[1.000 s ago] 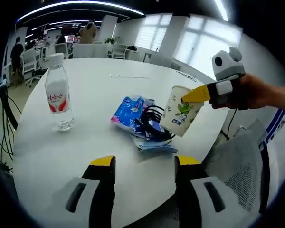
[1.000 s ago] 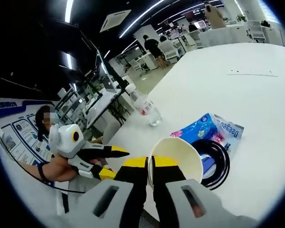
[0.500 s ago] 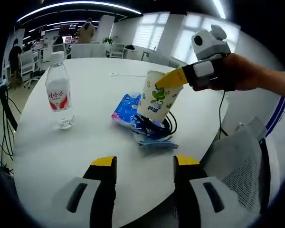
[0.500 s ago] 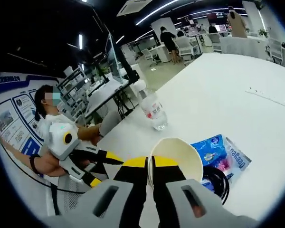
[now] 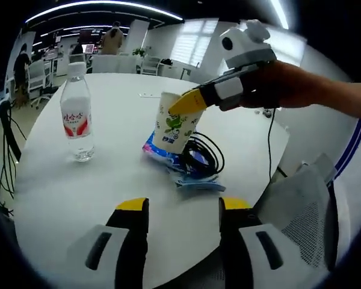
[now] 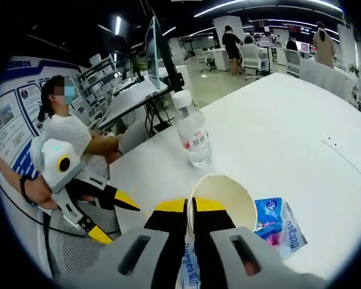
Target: Arrange the tabletop items into an orderly group along one side of the table until the central work area is clear of visible clutter.
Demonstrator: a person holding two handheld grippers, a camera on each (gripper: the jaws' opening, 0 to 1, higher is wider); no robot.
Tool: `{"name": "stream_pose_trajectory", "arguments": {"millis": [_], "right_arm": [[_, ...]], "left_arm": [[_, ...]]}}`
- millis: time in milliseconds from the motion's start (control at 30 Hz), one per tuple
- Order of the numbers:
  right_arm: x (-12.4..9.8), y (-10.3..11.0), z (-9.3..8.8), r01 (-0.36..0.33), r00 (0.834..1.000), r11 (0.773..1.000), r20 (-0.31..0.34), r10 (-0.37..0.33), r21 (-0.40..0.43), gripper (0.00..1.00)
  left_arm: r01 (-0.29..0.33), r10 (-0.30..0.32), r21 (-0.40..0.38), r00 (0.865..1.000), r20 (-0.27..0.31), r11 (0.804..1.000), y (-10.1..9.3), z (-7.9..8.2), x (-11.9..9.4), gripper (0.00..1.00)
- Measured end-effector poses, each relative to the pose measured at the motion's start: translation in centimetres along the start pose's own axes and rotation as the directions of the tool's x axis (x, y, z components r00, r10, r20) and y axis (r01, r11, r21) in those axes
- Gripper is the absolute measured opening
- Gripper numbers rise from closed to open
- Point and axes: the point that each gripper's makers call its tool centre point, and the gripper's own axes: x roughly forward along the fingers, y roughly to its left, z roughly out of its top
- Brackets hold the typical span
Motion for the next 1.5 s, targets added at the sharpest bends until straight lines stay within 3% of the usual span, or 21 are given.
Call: {"name": "stream_pose_trajectory", "arguments": {"millis": [267,533,700,1000,1500], "right_arm": [[2.8,-0.8,1.2,-0.005,0.999,0.997,-0.038,0.002,-0.072,0.00],[5.7,-1.0,2.1,0.013,0.999,0.997,-0.049,-0.017,-0.081,0.00],[7.2,-1.6,1.9,0.034,0.995,0.989,-0.090,-0.047,-0.145,0.00],[9.8,-2.5,1.9,0.039,0.994,0.987,-0.099,-0.055,-0.159,0.00],[11.6,-2.8,2.1,0.045,0.989,0.970,-0.123,-0.077,-0.241,0.03]], "left_arm": [[-0.008,0.008,-0.019,1.000,0.026,1.000,0.3,0.4,-0.4,0.47],[-0.021,0.023,-0.036,0.999,0.048,0.999,0.7,0.7,-0.6,0.49],[-0.025,0.027,-0.042,0.998,0.055,0.999,0.6,1.0,-0.8,0.49],[-0.013,0.016,-0.053,0.998,0.058,0.999,0.3,1.1,-0.8,0.49],[-0.007,0.009,-0.052,0.999,0.051,0.999,0.3,1.0,-0.6,0.49]]}}
